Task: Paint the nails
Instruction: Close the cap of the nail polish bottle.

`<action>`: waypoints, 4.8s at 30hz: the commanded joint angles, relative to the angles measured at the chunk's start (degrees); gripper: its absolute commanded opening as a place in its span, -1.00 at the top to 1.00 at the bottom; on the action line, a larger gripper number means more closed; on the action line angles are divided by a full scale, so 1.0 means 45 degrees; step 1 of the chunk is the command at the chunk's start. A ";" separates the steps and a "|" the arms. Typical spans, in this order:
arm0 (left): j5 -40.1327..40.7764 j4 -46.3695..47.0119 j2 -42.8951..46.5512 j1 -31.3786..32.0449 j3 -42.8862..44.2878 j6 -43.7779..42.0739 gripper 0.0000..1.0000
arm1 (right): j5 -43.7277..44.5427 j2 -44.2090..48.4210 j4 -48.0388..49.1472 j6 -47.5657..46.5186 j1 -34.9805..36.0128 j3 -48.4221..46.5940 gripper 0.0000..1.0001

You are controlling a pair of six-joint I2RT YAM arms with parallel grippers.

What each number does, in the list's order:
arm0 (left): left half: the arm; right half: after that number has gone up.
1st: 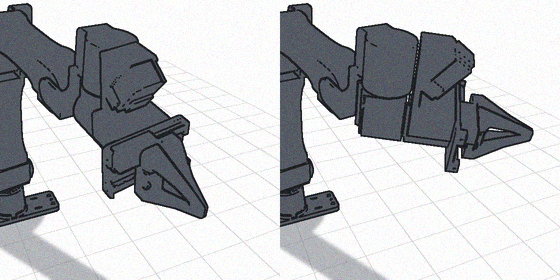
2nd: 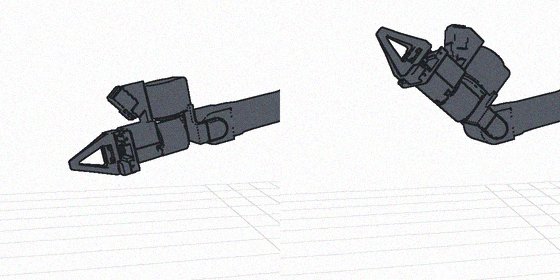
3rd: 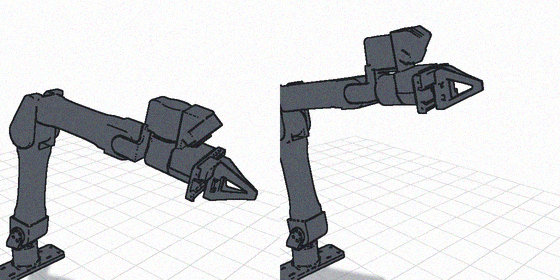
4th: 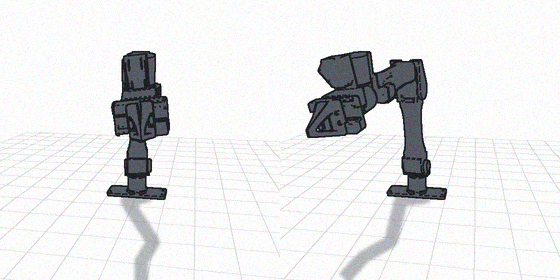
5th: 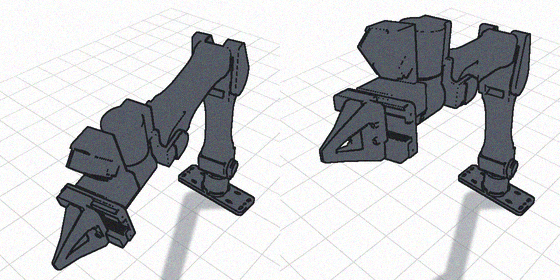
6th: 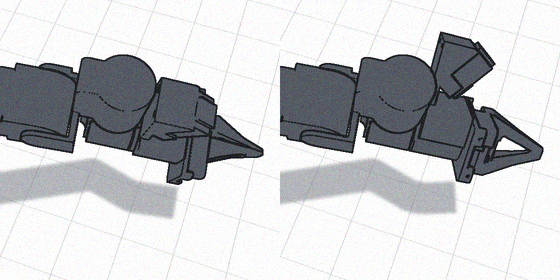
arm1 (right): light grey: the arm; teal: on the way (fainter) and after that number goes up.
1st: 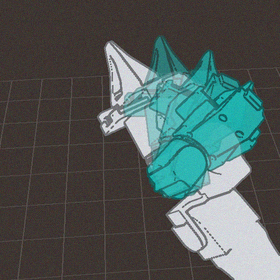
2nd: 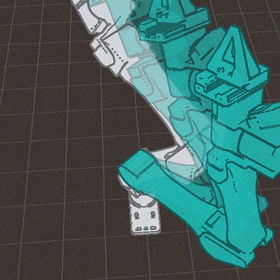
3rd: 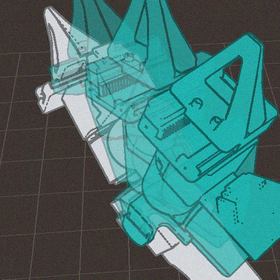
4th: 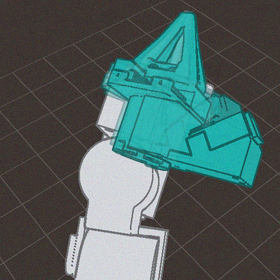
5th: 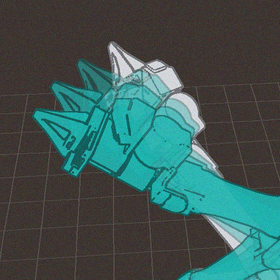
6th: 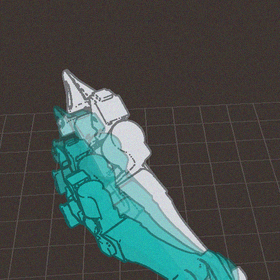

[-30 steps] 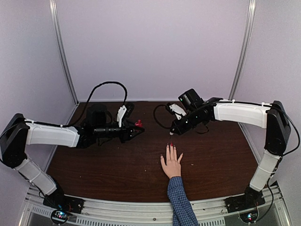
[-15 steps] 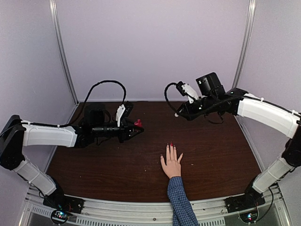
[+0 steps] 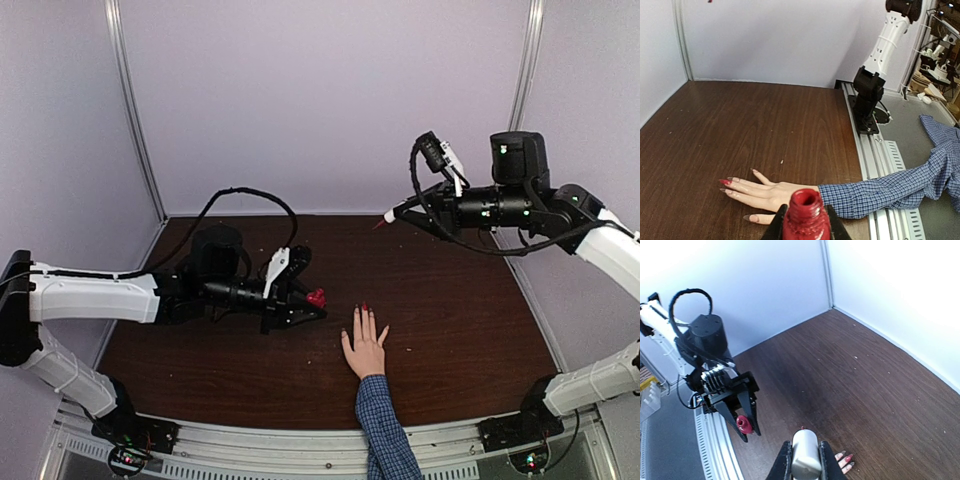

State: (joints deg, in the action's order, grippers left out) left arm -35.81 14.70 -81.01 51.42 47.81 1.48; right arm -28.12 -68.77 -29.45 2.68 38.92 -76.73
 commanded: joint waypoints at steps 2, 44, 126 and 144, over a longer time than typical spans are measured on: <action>-0.0067 -0.0398 0.0561 0.0667 0.0659 -0.1331 1.00 | -0.2541 0.0705 0.0158 -0.0354 0.0540 0.0059 1.00; 0.1307 -0.1462 0.0716 0.2140 0.1849 -0.2316 1.00 | -0.2753 -0.0101 -0.1922 -0.1595 0.3200 -0.0887 1.00; 0.1840 -0.2096 0.0310 0.2165 0.2422 -0.2223 1.00 | 0.0491 -0.1091 -0.2303 -0.2831 0.4493 -0.1479 1.00; 0.1973 -0.1874 0.0433 0.2166 0.2276 -0.2101 1.00 | 0.1019 -0.1518 -0.2532 -0.3184 0.4921 -0.1486 1.00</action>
State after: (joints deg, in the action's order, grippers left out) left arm -27.22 2.90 -79.57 60.86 56.82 -8.47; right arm -24.99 -75.42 -40.14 -10.83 60.53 -82.26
